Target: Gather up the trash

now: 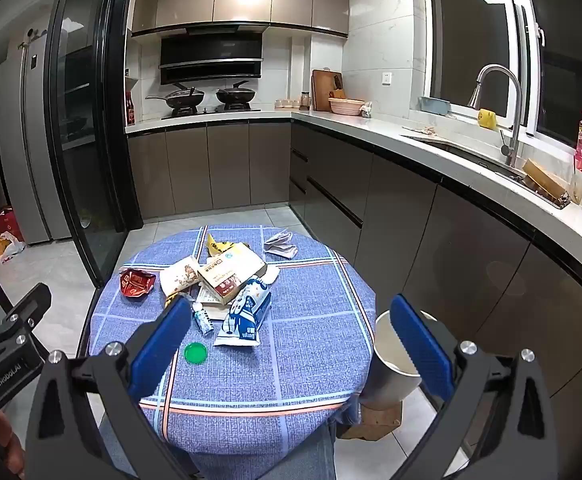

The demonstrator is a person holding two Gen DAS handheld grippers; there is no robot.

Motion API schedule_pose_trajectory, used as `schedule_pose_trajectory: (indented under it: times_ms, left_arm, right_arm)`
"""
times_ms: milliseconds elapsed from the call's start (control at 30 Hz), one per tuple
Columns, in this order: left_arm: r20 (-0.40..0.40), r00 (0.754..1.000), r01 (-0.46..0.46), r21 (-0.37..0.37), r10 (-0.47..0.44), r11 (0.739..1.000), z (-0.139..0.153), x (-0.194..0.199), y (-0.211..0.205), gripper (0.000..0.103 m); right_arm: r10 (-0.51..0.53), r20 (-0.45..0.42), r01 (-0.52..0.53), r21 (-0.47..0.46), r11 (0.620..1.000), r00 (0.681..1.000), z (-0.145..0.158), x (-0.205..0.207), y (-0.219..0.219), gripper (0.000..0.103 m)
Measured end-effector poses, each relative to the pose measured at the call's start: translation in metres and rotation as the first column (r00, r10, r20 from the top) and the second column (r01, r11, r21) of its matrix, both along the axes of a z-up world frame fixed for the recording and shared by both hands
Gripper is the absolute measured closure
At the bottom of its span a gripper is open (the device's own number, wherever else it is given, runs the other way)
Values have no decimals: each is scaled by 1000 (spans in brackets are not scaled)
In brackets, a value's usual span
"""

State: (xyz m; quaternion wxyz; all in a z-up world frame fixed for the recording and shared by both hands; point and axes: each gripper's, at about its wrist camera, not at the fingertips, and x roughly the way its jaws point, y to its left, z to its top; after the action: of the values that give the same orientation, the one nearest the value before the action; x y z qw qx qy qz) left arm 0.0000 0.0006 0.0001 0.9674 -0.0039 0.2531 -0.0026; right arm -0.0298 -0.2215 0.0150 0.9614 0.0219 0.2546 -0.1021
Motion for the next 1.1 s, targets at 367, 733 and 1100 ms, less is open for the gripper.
schedule_pose_trajectory:
  times_ms: [367, 733, 1100]
  left_arm:
    - [4, 1000, -7, 9, 7, 1000, 0, 0, -1, 8]
    - [6, 1000, -4, 8, 4, 1000, 1, -3, 0, 8]
    - [7, 1000, -4, 6, 4, 1000, 4, -3, 1, 8]
  right_arm:
    - [-1, -3, 1, -2, 1000, 1000, -1, 0, 0, 3]
    - [-2, -6, 2, 1, 1000, 1000, -1, 0, 0, 3]
    - [-2, -6, 2, 4, 1000, 1000, -1, 0, 0, 3]
